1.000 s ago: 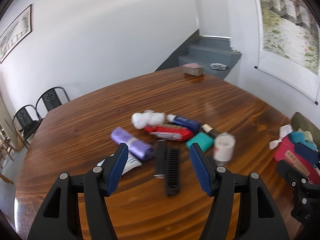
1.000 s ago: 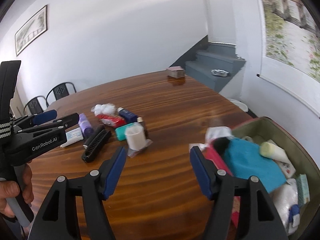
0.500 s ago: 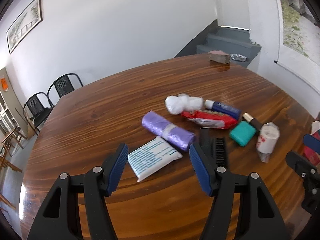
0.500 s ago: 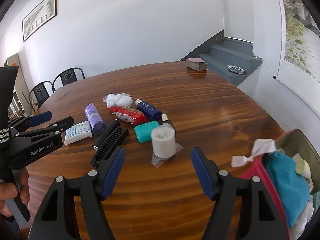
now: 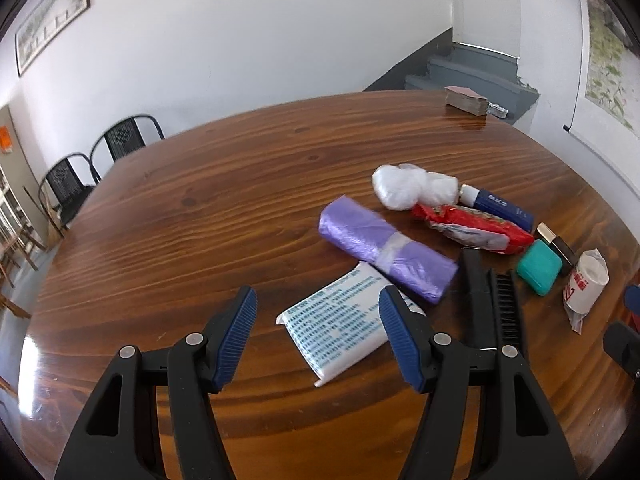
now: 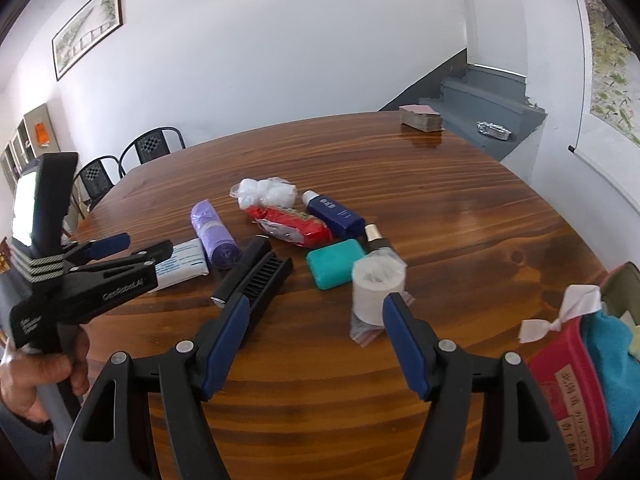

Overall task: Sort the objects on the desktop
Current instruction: 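Grasp the white printed packet with the left gripper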

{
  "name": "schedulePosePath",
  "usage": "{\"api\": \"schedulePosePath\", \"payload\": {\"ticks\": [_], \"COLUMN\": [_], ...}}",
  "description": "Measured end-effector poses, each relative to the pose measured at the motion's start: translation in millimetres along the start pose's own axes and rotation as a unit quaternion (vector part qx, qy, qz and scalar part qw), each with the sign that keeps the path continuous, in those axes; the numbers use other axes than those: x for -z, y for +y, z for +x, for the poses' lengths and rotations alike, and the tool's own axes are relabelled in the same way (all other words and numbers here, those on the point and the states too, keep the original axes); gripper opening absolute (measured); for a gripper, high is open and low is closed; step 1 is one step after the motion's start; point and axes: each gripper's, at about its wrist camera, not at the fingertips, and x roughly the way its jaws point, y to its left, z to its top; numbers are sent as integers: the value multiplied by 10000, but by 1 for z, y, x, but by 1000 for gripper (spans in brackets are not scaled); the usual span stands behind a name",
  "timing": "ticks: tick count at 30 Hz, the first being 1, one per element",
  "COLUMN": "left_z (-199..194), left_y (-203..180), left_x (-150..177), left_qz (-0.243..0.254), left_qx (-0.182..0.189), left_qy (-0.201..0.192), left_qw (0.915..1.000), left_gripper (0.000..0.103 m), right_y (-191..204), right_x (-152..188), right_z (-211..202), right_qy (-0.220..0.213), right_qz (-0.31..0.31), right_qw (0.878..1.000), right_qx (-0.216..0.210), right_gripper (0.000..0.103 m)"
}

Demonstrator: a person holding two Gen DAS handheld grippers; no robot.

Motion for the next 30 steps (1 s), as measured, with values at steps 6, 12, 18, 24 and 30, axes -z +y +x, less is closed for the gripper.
{"api": "schedulePosePath", "payload": {"ticks": [6,12,18,24,30], "left_z": [10,8,23,45,42], "left_y": [3,-4,1,13,1], "left_x": [1,-2,-14,-17,-7], "left_qz": [21,8,-11,-101,325], "left_qx": [133,422,493,865,1276], "left_qy": [122,67,58,330,406], "left_qw": [9998,9991,9988,9957,9905], "left_gripper": [67,67,67,67,67], "right_y": [1,2,4,4,2], "right_x": [3,6,9,10,10], "right_z": [4,8,11,12,11], "right_qy": [70,148,202,221,214], "right_qz": [27,75,89,108,158], "right_qw": [9999,9997,9996,9992,9992], "right_qx": [-84,-158,-200,-300,-300], "right_gripper": [73,73,73,73,73]}}
